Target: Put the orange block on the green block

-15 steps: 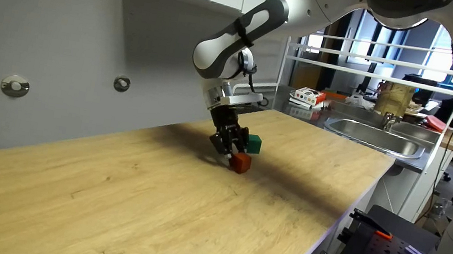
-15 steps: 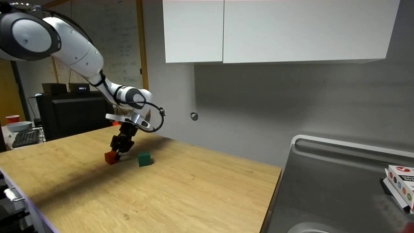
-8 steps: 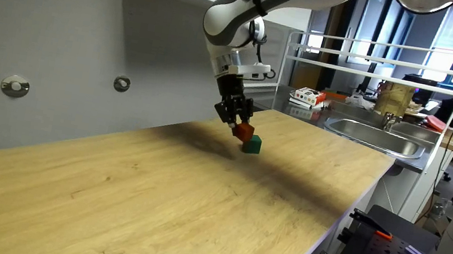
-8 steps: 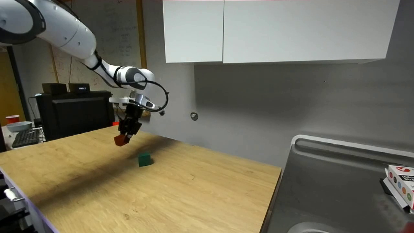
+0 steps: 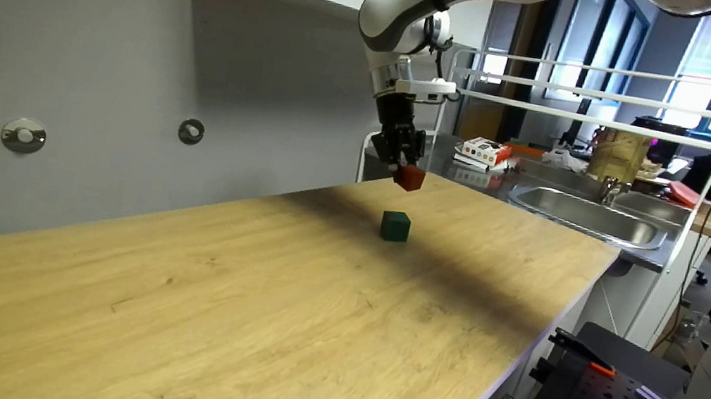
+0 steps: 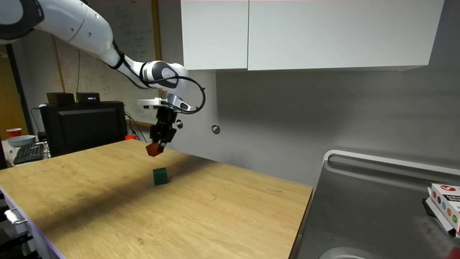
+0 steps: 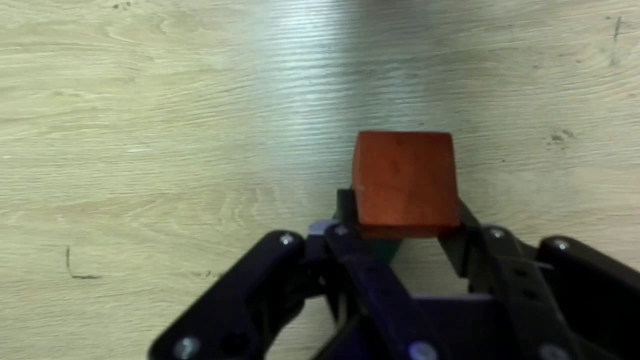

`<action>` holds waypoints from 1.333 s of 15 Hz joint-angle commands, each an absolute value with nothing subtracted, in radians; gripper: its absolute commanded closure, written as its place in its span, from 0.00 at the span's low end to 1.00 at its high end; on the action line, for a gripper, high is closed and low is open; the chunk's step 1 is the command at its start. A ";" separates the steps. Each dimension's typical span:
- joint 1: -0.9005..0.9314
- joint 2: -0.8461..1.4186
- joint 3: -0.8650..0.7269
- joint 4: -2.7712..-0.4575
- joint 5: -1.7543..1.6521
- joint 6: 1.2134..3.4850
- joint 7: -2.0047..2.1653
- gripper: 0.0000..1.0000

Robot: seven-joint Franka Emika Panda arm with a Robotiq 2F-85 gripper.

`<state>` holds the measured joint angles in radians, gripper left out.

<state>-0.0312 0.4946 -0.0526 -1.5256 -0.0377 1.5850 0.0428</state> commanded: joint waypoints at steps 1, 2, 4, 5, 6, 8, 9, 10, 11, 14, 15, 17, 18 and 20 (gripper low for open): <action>-0.086 0.503 -0.059 -1.489 -0.020 1.579 -0.025 0.82; -0.098 0.509 -0.060 -1.480 -0.016 1.580 -0.036 0.82; -0.112 0.509 -0.056 -1.484 -0.009 1.587 -0.052 0.82; -0.115 0.513 -0.052 -1.483 -0.004 1.588 -0.057 0.82; -0.115 0.519 -0.051 -1.482 -0.002 1.592 -0.060 0.82; -0.110 0.533 -0.047 -1.480 0.003 1.596 -0.061 0.82; -0.108 0.544 -0.044 -1.476 0.006 1.597 -0.059 0.82; -0.106 0.552 -0.041 -1.475 0.009 1.598 -0.060 0.82; -0.105 0.565 -0.038 -1.468 0.013 1.595 -0.060 0.82; -0.101 0.600 -0.031 -1.449 0.020 1.591 -0.061 0.82; -0.101 0.614 -0.029 -1.441 0.023 1.589 -0.060 0.82; -0.096 0.641 -0.026 -1.423 0.027 1.586 -0.059 0.82; -0.095 0.654 -0.024 -1.414 0.029 1.582 -0.059 0.82; -0.090 0.679 -0.021 -1.395 0.027 1.578 -0.057 0.82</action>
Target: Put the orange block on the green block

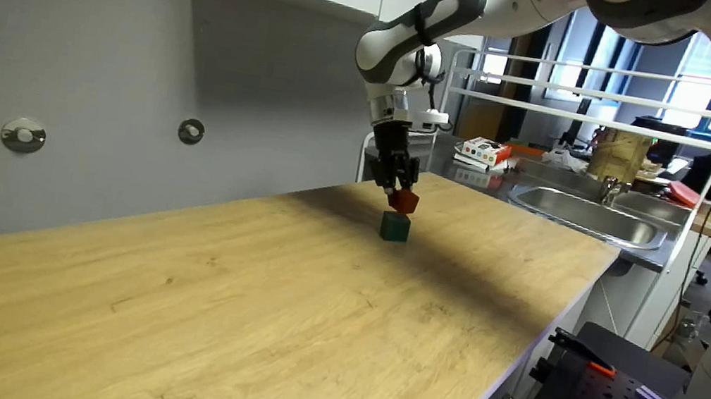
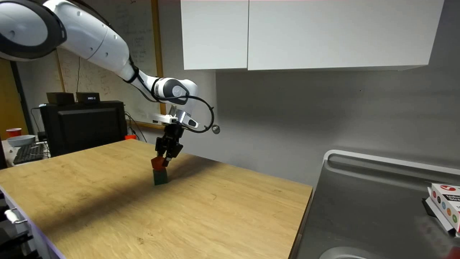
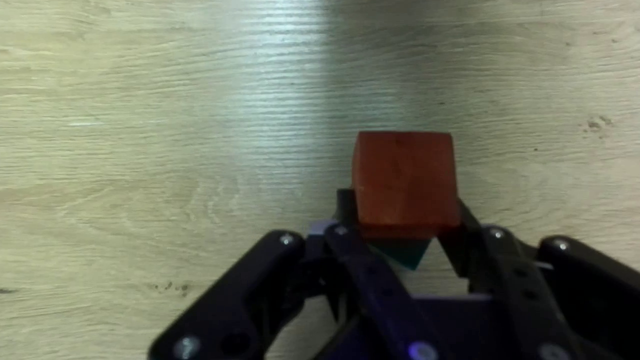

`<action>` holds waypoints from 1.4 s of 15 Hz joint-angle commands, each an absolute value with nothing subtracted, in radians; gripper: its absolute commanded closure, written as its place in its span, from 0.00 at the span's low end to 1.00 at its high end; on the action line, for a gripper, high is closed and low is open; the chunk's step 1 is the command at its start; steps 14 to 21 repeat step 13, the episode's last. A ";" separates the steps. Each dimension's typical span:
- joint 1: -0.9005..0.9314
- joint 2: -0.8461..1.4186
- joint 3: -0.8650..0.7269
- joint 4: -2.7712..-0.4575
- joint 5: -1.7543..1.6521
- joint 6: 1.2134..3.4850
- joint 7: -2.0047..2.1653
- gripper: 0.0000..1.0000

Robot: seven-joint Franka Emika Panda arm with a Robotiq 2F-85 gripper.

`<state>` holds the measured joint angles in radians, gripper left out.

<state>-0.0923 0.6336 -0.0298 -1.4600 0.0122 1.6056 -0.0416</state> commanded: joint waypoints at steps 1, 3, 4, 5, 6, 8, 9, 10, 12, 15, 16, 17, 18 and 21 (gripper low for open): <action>-0.087 0.691 -0.020 -1.386 0.025 1.576 -0.056 0.82; -0.082 0.707 -0.018 -1.373 0.023 1.574 -0.055 0.82; -0.080 0.712 -0.019 -1.363 0.021 1.565 -0.054 0.56; -0.079 0.716 -0.019 -1.355 0.020 1.559 -0.053 0.31; -0.078 0.719 -0.019 -1.350 0.020 1.557 -0.054 0.31; -0.077 0.726 -0.018 -1.342 0.019 1.556 -0.056 0.24; -0.076 0.730 -0.019 -1.339 0.018 1.556 -0.055 0.16; -0.076 0.734 -0.019 -1.335 0.018 1.556 -0.055 0.09; -0.075 0.741 -0.020 -1.331 0.015 1.559 -0.055 0.00; -0.075 0.744 -0.021 -1.328 0.014 1.556 -0.054 0.00; -0.075 0.744 -0.021 -1.328 0.014 1.556 -0.054 0.00; -0.075 0.744 -0.021 -1.328 0.014 1.556 -0.054 0.00; -0.075 0.744 -0.021 -1.328 0.014 1.556 -0.054 0.00; -0.075 0.744 -0.021 -1.328 0.014 1.556 -0.054 0.00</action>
